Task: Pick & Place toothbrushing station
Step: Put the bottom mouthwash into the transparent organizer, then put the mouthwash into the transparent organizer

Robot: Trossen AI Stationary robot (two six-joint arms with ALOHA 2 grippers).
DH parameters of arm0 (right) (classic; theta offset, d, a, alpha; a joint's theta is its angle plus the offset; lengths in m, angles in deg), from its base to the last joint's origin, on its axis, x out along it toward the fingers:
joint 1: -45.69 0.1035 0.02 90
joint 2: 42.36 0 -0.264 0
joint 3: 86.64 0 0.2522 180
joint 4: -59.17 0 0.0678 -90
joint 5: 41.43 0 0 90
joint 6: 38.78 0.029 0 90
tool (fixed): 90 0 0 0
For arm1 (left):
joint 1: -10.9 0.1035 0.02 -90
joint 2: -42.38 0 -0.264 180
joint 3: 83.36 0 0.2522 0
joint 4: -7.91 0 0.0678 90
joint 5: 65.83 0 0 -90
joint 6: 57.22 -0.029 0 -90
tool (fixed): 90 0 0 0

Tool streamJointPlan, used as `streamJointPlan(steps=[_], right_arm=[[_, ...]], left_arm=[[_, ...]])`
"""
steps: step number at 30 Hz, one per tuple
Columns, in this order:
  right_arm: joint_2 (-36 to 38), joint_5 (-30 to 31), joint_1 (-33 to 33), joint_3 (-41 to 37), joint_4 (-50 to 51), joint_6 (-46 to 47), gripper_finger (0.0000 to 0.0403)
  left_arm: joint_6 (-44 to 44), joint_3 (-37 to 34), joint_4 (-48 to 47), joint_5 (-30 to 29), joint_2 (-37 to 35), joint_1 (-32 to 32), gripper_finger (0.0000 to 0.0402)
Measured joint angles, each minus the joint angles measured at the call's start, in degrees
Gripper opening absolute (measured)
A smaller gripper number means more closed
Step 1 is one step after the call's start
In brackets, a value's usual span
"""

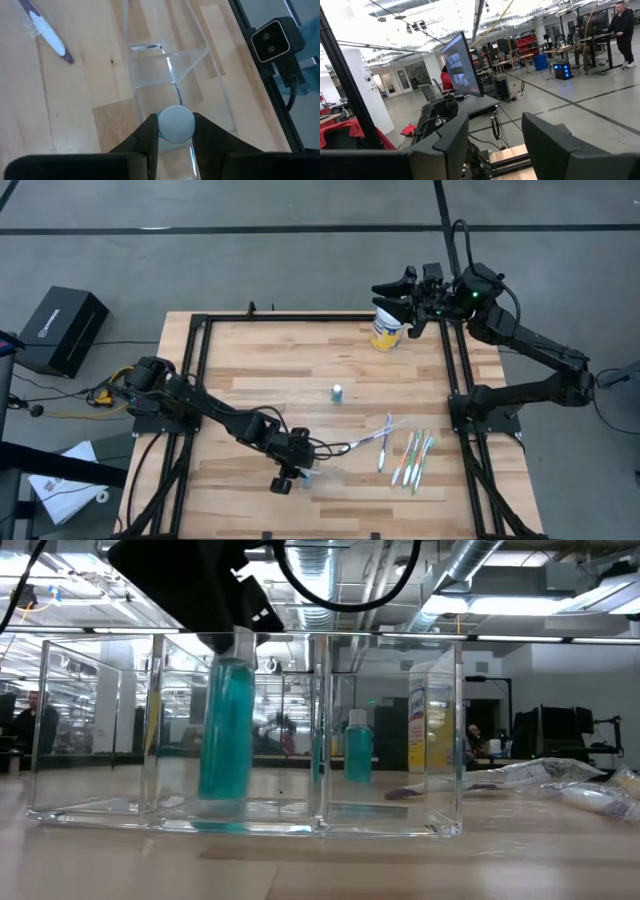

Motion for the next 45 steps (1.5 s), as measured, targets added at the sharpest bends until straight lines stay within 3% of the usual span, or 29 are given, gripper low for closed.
streamJointPlan(steps=[5,10,13,23,35,38,45], right_arm=[[0.0,0.0,0.0,0.0,0.0,0.0,0.0175],[0.0,0.0,0.0,0.0,0.0,0.0,0.0175],[0.0,-0.3,0.0,0.0,0.0,0.0,0.0175],[0.0,-0.7,0.0,0.0,-0.5,0.0,0.0175],[0.0,-0.8,0.8,1.5,-3.8,0.1,0.0175],[0.1,-0.5,1.2,3.9,3.0,-2.3,0.0175],[-3.5,8.6,6.7,10.5,34.4,-10.3,0.0162]], left_arm=[[-0.1,0.0,0.6,-0.5,0.0,0.0,0.0087],[-1.1,0.0,1.0,-0.5,0.0,0.0,0.0154],[-1.1,0.0,1.1,-0.4,0.0,0.0,0.0172],[-0.6,0.0,2.4,-0.3,-1.2,0.0,0.0163],[-1.0,0.0,3.1,-9.4,-14.0,4.1,0.0178],[1.3,0.0,2.1,-12.2,-18.8,7.0,0.0181],[3.5,0.0,0.1,-20.3,-31.6,14.6,0.0182]])
